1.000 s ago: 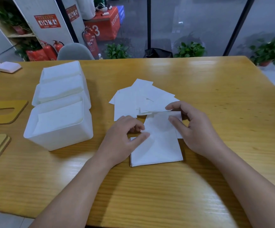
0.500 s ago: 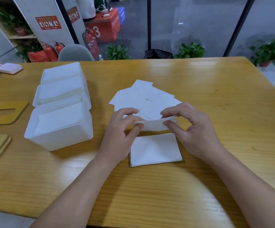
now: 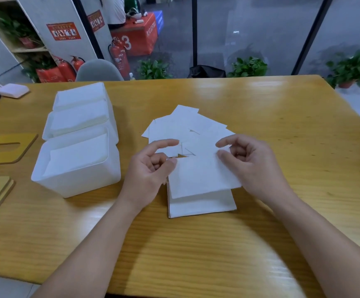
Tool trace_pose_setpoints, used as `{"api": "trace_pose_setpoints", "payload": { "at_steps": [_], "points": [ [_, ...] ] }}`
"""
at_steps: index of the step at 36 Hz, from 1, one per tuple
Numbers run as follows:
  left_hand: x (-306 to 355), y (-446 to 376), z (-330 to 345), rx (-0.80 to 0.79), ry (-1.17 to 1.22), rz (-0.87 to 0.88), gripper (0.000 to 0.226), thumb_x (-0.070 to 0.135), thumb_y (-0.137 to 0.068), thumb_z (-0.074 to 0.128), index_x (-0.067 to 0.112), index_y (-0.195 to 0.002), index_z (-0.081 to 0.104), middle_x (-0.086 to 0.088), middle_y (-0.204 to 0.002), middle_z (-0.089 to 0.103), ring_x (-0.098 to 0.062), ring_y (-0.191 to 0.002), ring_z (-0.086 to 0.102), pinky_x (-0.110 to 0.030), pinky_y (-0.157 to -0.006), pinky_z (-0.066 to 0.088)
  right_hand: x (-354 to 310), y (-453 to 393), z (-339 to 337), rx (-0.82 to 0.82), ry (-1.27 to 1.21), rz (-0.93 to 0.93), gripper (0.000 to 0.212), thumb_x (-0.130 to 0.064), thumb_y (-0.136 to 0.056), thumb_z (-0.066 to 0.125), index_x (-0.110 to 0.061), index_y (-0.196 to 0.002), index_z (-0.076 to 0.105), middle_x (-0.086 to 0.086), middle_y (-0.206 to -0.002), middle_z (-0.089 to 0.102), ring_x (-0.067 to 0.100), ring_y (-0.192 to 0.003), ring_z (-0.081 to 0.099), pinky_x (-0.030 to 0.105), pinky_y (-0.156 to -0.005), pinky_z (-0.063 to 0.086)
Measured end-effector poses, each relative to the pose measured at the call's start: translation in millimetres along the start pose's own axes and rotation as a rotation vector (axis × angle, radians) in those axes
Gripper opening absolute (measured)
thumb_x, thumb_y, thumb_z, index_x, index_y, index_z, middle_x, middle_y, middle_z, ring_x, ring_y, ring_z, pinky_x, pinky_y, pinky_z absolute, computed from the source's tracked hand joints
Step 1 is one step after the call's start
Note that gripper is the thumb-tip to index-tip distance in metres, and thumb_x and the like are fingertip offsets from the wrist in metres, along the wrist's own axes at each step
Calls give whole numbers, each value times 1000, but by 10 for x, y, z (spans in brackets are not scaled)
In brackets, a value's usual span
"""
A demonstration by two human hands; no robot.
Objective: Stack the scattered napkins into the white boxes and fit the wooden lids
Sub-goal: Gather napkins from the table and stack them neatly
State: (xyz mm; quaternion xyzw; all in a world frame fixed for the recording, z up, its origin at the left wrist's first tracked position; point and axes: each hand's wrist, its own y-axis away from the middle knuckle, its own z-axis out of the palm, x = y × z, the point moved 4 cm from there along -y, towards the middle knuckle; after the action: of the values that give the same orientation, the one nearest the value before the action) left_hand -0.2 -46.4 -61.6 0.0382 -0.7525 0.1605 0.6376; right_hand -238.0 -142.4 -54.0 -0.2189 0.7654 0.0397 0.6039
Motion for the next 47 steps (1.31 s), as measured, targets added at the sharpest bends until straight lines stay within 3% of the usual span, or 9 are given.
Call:
{"api": "trace_pose_setpoints", "payload": {
  "at_steps": [5, 11, 21, 25, 28, 31, 34, 40, 47],
  "points": [
    [-63, 50, 12, -134, -174, -14, 42, 4, -104, 68, 32, -135, 70, -4, -60, 43, -20, -60, 34, -25, -63, 38, 180, 11, -1, -371, 225, 186, 9, -17, -97, 74, -26, -101, 75, -6, -60, 50, 17, -53, 44, 29, -56, 35],
    [-103, 100, 103, -243, -422, 22, 43, 11, -102, 68, 42, -131, 69, -1, -62, 52, -15, -58, 45, -26, -66, 45, 238, -11, -12, -368, 320, 163, 10, -22, -95, 76, -30, -100, 74, -13, -64, 54, 10, -58, 46, 29, -57, 38],
    [-126, 78, 80, -204, -587, 72, 27, 14, -100, 70, 36, -115, 77, 10, -61, 47, -11, -58, 49, -20, -63, 42, 268, -15, 14, -336, 397, 60, 13, -25, -92, 81, -35, -97, 74, -11, -77, 65, 5, -61, 51, 29, -61, 44],
    [-131, 68, 64, -186, -636, 87, 24, 15, -99, 69, 36, -107, 78, 8, -61, 51, -12, -59, 51, -19, -62, 41, 223, -33, 0, -264, 501, -72, 11, -38, -94, 79, -37, -104, 76, -17, -103, 66, 6, -87, 61, 24, -73, 47],
    [-143, 53, 52, -153, -672, 84, 25, 13, -98, 67, 36, -102, 78, 5, -59, 50, -16, -61, 53, -23, -65, 47, 240, -23, 24, -314, 600, -141, 22, -49, -99, 72, -39, -118, 76, -22, -138, 57, 3, -126, 49, 23, -102, 41],
    [-169, 37, 41, -140, -681, 63, 27, 12, -97, 66, 35, -99, 78, 3, -59, 50, -17, -61, 53, -31, -67, 53, 267, -4, 68, -372, 723, -150, 39, -56, -100, 66, -39, -135, 71, -19, -153, 52, 10, -133, 39, 40, -116, 36],
    [-190, 16, 33, -107, -664, 50, 26, 12, -98, 66, 35, -98, 78, 5, -59, 49, -15, -61, 52, -34, -65, 52, 261, 0, 87, -384, 785, -140, 56, -61, -101, 61, -32, -149, 62, -22, -157, 49, 10, -133, 37, 43, -118, 34],
    [-194, 2, 17, -65, -541, 33, 20, 25, -110, 61, 37, -114, 76, 5, -72, 62, -12, -62, 54, -29, -62, 47, 209, 9, 95, -363, 718, -121, 63, -61, -100, 61, -26, -152, 60, -20, -153, 52, 6, -135, 39, 41, -115, 40],
    [-128, 14, 37, -79, -360, 28, 34, 26, -118, 43, 36, -143, 65, 9, -103, 79, -20, -98, 72, -29, -91, 55, -23, 111, 203, -383, 462, -231, 44, -53, -99, 73, -34, -138, 71, -25, -141, 61, 7, -142, 48, 38, -114, 44]
  ]
}}
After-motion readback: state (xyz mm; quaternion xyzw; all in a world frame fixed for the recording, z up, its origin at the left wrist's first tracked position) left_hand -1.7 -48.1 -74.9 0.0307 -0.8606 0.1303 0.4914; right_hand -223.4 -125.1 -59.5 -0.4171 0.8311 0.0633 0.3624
